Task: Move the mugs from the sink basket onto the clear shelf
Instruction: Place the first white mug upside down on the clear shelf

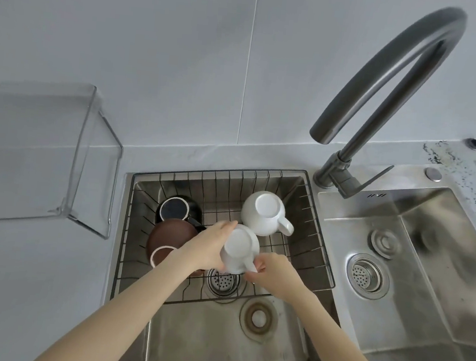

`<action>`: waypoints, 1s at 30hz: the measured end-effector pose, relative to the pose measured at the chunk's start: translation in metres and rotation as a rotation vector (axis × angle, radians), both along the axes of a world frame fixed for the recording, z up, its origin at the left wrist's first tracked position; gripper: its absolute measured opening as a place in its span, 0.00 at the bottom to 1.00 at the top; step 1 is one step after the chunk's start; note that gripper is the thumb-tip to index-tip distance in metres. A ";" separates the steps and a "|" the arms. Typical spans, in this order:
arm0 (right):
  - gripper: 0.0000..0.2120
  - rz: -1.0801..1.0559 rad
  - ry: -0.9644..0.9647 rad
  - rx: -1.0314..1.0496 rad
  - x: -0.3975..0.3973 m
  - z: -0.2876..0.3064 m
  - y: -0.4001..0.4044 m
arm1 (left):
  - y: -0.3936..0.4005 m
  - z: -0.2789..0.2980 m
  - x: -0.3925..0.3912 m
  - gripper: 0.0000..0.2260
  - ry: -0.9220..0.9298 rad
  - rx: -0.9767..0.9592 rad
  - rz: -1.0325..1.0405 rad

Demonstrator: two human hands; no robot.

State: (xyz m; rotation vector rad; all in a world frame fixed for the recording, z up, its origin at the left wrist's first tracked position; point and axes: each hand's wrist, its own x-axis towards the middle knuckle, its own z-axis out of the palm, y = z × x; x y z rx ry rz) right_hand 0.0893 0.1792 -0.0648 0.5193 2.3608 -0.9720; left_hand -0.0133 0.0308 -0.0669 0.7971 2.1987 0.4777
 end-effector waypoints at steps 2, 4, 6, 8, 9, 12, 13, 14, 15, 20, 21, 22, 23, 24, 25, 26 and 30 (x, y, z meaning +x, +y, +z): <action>0.12 -0.006 0.033 -0.016 0.002 -0.003 -0.002 | 0.001 -0.004 0.000 0.48 -0.010 0.002 0.021; 0.11 -0.001 0.047 -0.034 0.004 -0.003 -0.003 | 0.002 -0.005 0.000 0.48 -0.009 0.010 0.037; 0.10 -0.009 0.064 -0.045 0.004 -0.003 -0.002 | 0.002 -0.005 -0.001 0.47 0.021 0.026 0.048; 0.09 -0.048 0.092 -0.049 0.004 -0.002 0.000 | 0.002 -0.004 0.000 0.42 0.061 0.055 0.076; 0.09 -0.073 0.105 -0.053 0.004 0.000 0.001 | 0.000 -0.003 0.001 0.39 0.078 0.070 0.095; 0.08 -0.147 0.143 -0.098 0.002 0.012 0.004 | -0.005 0.003 0.002 0.36 0.079 0.117 0.167; 0.08 -0.159 0.161 -0.105 0.001 0.016 0.005 | -0.006 0.005 0.003 0.35 0.074 0.140 0.198; 0.08 -0.168 0.180 -0.109 0.000 0.021 0.006 | -0.007 0.009 0.003 0.35 0.071 0.167 0.230; 0.09 -0.176 0.205 -0.112 -0.001 0.025 0.007 | -0.009 0.014 0.004 0.35 0.079 0.196 0.258; 0.05 -0.201 0.376 -0.137 -0.010 0.065 0.006 | -0.023 0.057 0.003 0.36 0.168 0.400 0.385; 0.04 -0.206 0.410 -0.149 -0.014 0.075 0.004 | -0.027 0.067 0.000 0.37 0.188 0.437 0.403; 0.04 -0.205 0.450 -0.165 -0.018 0.085 0.002 | -0.032 0.078 -0.002 0.38 0.212 0.469 0.419; 0.03 -0.198 0.494 -0.183 -0.023 0.098 -0.003 | -0.039 0.090 -0.004 0.39 0.237 0.495 0.438; 0.03 -0.194 0.532 -0.198 -0.028 0.109 -0.007 | -0.045 0.101 -0.006 0.40 0.259 0.514 0.460; 0.02 -0.185 0.565 -0.209 -0.033 0.121 -0.013 | -0.051 0.112 -0.009 0.41 0.284 0.534 0.487; 0.02 -0.172 0.595 -0.221 -0.039 0.133 -0.020 | -0.060 0.123 -0.011 0.41 0.311 0.563 0.516; 0.04 -0.104 0.671 -0.273 -0.066 0.175 -0.049 | -0.093 0.165 -0.021 0.41 0.380 0.648 0.627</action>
